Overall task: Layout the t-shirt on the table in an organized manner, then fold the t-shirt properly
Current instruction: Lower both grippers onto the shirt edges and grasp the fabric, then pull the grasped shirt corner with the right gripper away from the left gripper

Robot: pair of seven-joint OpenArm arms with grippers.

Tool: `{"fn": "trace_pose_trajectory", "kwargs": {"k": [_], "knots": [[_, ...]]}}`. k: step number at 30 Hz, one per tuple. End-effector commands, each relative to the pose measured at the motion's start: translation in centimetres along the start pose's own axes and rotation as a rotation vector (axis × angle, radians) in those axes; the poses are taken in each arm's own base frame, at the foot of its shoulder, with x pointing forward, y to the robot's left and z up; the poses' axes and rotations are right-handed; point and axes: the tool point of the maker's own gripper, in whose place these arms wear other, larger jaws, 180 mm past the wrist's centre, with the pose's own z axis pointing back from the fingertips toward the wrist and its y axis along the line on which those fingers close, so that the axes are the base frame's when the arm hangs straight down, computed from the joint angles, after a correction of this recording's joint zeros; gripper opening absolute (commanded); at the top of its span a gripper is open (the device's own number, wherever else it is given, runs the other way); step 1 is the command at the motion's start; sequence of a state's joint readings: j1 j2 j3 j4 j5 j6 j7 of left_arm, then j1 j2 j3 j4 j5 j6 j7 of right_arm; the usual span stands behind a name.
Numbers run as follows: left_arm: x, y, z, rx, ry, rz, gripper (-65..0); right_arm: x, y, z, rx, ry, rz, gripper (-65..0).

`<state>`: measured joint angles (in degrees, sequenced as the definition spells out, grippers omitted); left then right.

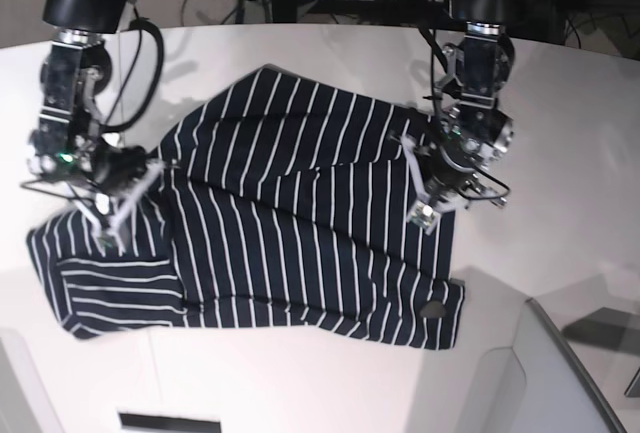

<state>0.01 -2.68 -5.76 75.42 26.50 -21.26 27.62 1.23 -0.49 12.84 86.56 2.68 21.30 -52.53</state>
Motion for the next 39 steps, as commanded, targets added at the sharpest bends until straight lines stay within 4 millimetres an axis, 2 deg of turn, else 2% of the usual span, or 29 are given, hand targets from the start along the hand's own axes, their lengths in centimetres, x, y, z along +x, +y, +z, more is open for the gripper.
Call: {"fn": "trace_pose_trajectory", "kwargs": {"k": [1, 5, 9, 14, 18, 20, 22, 25, 28, 29, 32, 35, 37, 39], "knots": [[0.5, 1.4, 0.0, 0.036, -0.013, -0.002, -65.0, 2.8, 0.4, 0.8, 0.002, -0.081, 0.020, -64.4], [-1.0, 0.9, -0.5, 0.016, 0.025, 0.000, -65.0, 5.2, 3.2, 1.2, 0.021, -0.124, 0.085, -64.4], [-2.5, 1.3, -0.4, 0.021, 0.053, -0.012, -65.0, 7.6, 6.8, 1.1, 0.059, -0.155, 0.168, -64.4], [-3.3, 1.2, -0.2, 0.020, 0.067, -0.015, -65.0, 9.6, 10.7, -0.3, 0.089, -0.135, 0.273, -64.4], [-4.6, 1.4, 0.0, 0.021, 0.089, -0.025, -65.0, 10.9, 12.2, -1.8, 0.091, -0.103, 0.336, -64.1], [-5.2, 2.1, 0.1, 0.031, 0.103, -0.038, -65.0, 11.3, 12.5, -2.7, 0.088, -0.084, 0.370, -62.9], [-5.7, 2.8, 0.2, 0.040, 0.112, -0.048, -65.0, 11.1, 12.8, -3.4, 0.086, -0.051, 0.404, -56.1], [-6.0, 4.3, 0.5, 0.064, 0.118, -0.067, -65.0, 11.0, 12.5, -2.6, 0.076, -0.046, 0.413, -37.1], [-5.6, 5.0, 0.8, 0.079, 0.103, -0.072, -65.0, 11.4, 9.6, 0.3, 0.037, -0.140, 0.356, -19.8], [-4.9, 5.4, 1.0, 0.090, 0.086, -0.072, -65.0, 11.1, 8.7, 1.4, 0.027, -0.176, 0.323, -17.3], [-3.3, 6.4, 2.2, 0.136, 0.032, -0.035, -65.0, 9.6, 5.2, 3.6, -0.028, -0.216, 0.244, -19.4], [-0.3, 7.3, 4.1, 0.191, -0.058, -0.008, -65.0, 5.4, 0.3, 3.6, -0.105, -0.160, 0.149, -20.1], [0.6, 6.7, 5.0, 0.197, -0.088, -0.009, -65.0, 3.4, -2.6, 3.3, -0.148, -0.157, 0.074, -19.7], [1.2, 4.5, 5.0, 0.157, -0.103, -0.026, -65.0, 1.5, -4.8, 2.2, -0.175, -0.142, 0.012, -19.5]]}}
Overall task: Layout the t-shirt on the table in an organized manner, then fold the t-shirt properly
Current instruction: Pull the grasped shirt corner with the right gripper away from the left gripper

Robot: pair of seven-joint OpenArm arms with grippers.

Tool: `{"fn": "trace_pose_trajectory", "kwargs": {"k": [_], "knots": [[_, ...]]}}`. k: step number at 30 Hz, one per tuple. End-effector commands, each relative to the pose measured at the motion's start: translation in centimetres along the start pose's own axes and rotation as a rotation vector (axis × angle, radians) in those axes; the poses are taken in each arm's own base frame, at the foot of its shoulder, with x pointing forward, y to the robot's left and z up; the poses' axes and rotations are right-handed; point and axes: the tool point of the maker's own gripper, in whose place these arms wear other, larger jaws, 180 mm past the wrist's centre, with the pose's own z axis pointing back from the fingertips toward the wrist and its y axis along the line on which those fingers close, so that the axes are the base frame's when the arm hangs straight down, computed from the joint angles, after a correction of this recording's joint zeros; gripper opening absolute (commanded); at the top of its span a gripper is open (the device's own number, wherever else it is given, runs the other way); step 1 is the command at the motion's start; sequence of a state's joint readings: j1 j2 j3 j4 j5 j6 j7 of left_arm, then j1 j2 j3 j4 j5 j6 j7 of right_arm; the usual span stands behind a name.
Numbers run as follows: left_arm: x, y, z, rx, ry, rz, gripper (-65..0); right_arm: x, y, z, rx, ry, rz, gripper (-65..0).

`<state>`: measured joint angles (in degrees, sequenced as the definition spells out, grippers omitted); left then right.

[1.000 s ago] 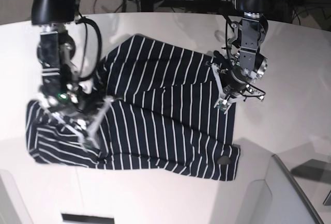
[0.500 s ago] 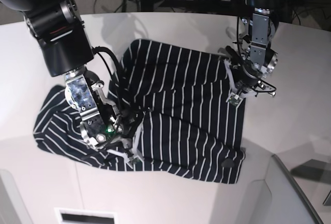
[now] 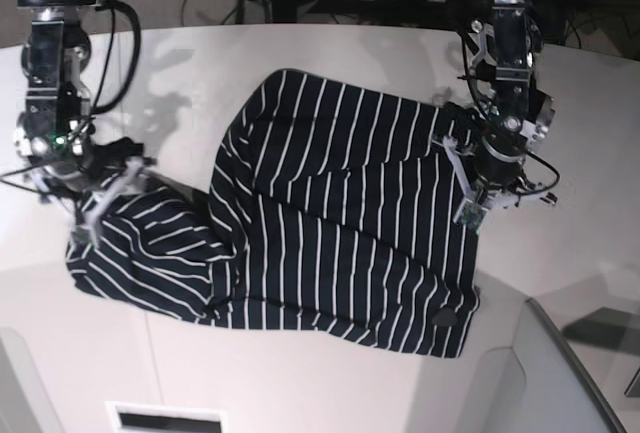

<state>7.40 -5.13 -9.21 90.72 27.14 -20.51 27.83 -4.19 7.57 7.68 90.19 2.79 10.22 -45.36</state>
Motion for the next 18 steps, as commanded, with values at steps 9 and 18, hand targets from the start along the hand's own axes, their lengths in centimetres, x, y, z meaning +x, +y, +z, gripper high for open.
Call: {"fn": "trace_pose_trajectory", "kwargs": {"k": [9, 18], "knots": [[-2.6, -7.3, -0.2, -0.171, 0.054, -0.039, -65.0, -1.6, -3.7, -3.5, 0.045, 0.004, -0.132, -19.4], [-7.1, -6.4, -1.5, -0.122, 0.110, -0.031, -65.0, -1.6, -1.9, -5.1, 0.202, 0.023, -0.174, -20.3]]}}
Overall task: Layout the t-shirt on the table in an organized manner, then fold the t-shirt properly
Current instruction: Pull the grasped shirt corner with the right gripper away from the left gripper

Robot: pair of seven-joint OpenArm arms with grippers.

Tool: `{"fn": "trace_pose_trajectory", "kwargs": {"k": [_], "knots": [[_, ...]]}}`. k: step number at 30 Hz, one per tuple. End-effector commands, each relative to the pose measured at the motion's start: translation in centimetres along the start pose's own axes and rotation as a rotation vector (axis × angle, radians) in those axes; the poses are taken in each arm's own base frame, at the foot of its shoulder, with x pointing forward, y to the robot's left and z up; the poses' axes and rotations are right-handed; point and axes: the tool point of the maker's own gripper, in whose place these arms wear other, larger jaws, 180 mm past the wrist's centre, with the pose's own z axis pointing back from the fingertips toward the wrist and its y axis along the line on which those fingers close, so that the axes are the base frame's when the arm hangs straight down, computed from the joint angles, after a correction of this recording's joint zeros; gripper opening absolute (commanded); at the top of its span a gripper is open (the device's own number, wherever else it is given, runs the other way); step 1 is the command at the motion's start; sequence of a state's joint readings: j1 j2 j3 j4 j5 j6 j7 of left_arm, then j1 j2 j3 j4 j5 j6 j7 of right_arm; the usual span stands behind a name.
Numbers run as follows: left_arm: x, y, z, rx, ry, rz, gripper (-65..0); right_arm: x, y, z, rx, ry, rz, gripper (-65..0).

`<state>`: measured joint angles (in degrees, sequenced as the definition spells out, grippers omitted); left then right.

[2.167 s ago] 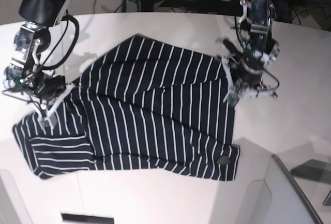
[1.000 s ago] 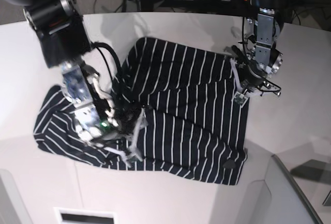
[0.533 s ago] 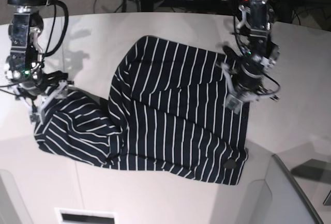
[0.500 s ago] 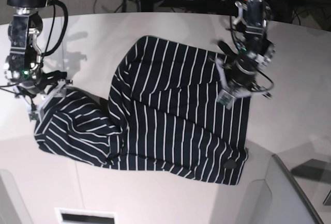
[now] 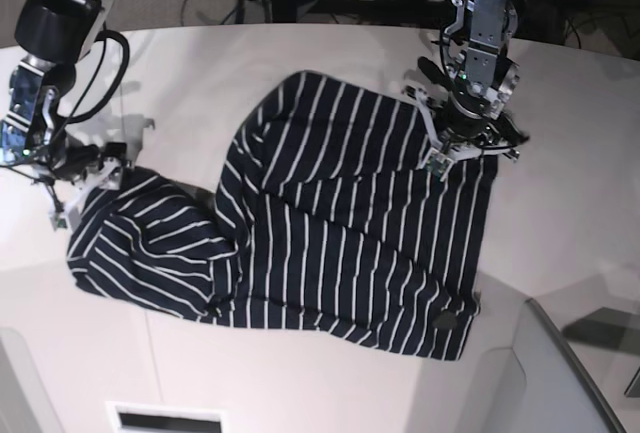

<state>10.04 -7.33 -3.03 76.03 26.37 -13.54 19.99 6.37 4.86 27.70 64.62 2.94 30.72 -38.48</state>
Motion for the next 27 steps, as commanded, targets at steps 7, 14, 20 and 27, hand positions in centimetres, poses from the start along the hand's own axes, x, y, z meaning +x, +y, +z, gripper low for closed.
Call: {"fn": "trace_pose_trajectory", "kwargs": {"k": [7, 14, 20, 27], "knots": [[-1.7, -0.2, -0.3, 0.004, 0.049, 0.002, -65.0, 1.6, 1.0, 0.1, 0.035, -0.047, 0.016, -31.2], [-2.2, 0.7, 0.0, 0.018, 0.055, -0.017, -65.0, 1.1, -2.4, 1.6, -0.038, 0.036, 0.044, -64.2], [-2.5, 1.2, 0.0, 0.025, 0.059, -0.028, -65.0, 4.1, -4.1, 5.4, -0.141, 0.011, 0.131, -65.0], [-2.1, 2.1, -0.1, 0.040, 0.052, -0.037, -65.0, 10.9, -1.5, 8.7, -0.202, -0.008, 0.306, -65.0]]}}
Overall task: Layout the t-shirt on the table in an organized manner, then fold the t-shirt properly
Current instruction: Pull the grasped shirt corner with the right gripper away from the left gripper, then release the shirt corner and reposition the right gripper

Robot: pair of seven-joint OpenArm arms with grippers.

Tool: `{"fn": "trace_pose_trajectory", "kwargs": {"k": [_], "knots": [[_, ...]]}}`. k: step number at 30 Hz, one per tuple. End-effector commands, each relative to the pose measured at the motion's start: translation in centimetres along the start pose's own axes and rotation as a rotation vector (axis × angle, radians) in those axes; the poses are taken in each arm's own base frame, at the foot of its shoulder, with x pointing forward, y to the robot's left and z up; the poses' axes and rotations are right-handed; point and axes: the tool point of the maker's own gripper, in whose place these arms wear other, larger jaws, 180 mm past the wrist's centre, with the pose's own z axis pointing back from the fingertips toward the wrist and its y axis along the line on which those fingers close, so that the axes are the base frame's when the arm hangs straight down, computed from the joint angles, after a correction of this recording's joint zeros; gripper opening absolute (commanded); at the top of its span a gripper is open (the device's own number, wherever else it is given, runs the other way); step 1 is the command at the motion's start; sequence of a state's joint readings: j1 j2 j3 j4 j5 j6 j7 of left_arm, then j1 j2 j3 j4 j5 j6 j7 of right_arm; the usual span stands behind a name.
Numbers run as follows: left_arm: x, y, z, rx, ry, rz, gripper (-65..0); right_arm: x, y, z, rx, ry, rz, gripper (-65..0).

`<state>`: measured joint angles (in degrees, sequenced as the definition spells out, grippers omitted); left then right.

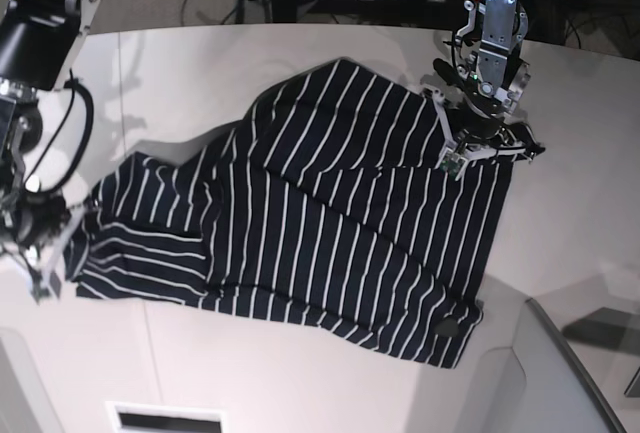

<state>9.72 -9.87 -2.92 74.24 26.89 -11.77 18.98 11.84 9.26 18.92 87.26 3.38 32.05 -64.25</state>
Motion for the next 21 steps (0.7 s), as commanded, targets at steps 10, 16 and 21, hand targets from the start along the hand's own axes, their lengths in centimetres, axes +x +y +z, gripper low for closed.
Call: {"fn": "trace_pose_trajectory", "kwargs": {"k": [10, 16, 21], "knots": [[-1.7, 1.8, 0.2, 0.018, 0.047, -0.040, -65.0, 13.8, 4.5, 3.5, -0.021, -0.219, 0.013, -64.5], [-2.2, 2.5, 0.3, 0.029, 0.055, -0.055, -65.0, 17.5, 6.0, -1.9, 0.005, -0.212, -0.076, -64.2], [-2.2, 2.5, 0.3, 0.029, 0.055, -0.055, -65.0, 18.6, 6.8, -5.9, -0.013, -0.221, -0.065, -54.0]]}}
